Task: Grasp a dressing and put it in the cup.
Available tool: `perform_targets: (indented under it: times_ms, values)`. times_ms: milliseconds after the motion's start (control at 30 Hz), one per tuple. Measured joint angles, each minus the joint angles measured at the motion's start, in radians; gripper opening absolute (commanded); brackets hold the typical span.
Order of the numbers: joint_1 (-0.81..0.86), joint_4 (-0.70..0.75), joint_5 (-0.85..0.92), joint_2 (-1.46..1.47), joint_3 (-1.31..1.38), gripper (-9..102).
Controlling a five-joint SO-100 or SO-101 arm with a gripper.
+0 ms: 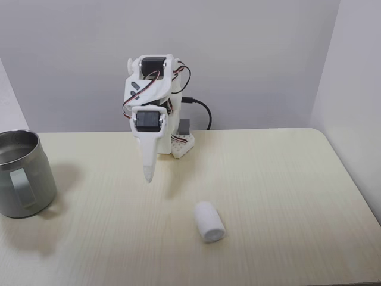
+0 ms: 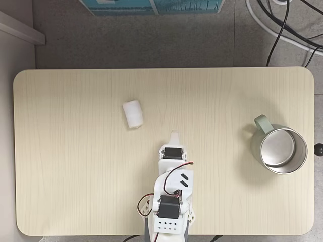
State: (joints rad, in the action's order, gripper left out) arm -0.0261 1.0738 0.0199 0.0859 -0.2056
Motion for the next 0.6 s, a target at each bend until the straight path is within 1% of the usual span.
perform_targets:
  times_ms: [600]
  values:
    - [0.0,0.0,0.026,0.0,0.0,0]
